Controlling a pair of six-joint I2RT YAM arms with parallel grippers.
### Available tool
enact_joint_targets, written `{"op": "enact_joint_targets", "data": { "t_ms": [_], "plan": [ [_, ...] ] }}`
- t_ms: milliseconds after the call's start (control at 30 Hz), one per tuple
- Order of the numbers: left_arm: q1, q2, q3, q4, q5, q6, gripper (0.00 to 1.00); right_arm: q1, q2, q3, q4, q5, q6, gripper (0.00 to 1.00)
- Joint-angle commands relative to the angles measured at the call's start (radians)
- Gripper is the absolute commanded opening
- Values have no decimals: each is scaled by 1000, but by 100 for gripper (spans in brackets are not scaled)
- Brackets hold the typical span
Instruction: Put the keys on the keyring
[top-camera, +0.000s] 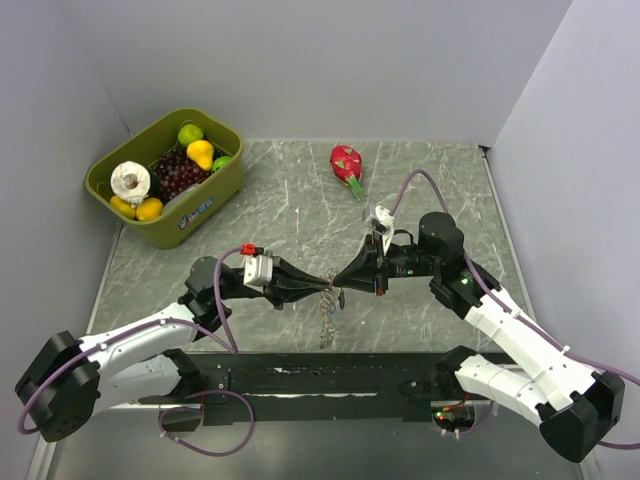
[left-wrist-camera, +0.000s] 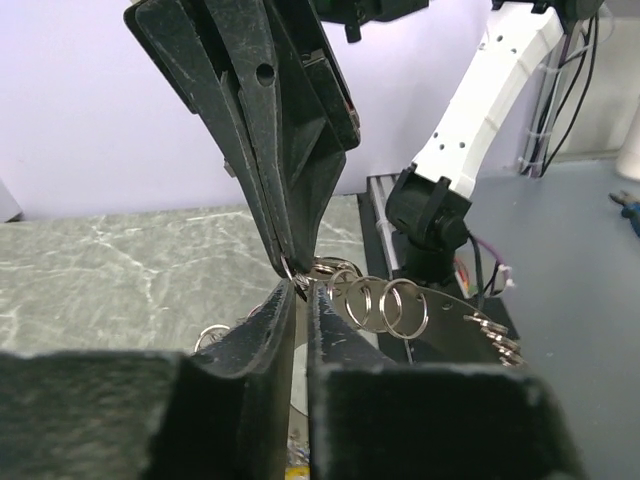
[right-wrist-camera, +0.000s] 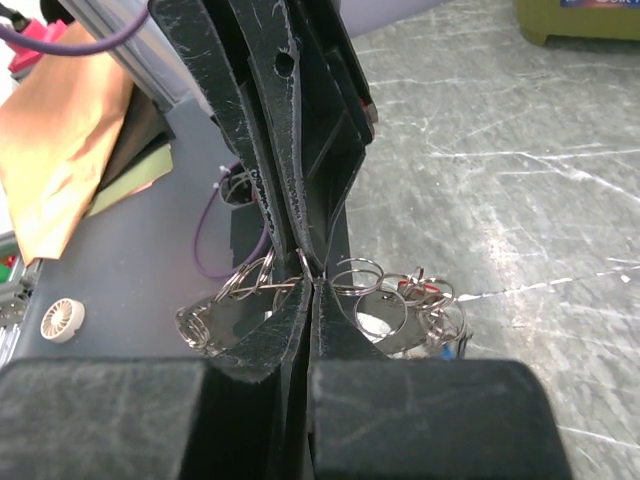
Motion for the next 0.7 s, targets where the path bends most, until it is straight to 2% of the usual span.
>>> {"op": "enact_joint_targets", "data": {
  "t_ms": [0,100,233,467,600,667],
  "plan": [
    [-2,-66,99,-119,22,116,18,-3,17,97,-107,19,-70,0],
    [1,-76,150,-268,35,171,31,-5,36,133,-170,21,-113,0],
    [4,-96,219,-473,38,290,43,-5,51,177,-244,36,-169,0],
    [46,-49,450,-892,140,470,46,-3,71,252,-368,104,-253,0],
    [55,63,595,-1149,208,554,46,-3,85,276,-414,127,-279,0],
    [55,104,667,-1211,248,590,46,-3,86,282,-426,140,-284,0]
  ]
}}
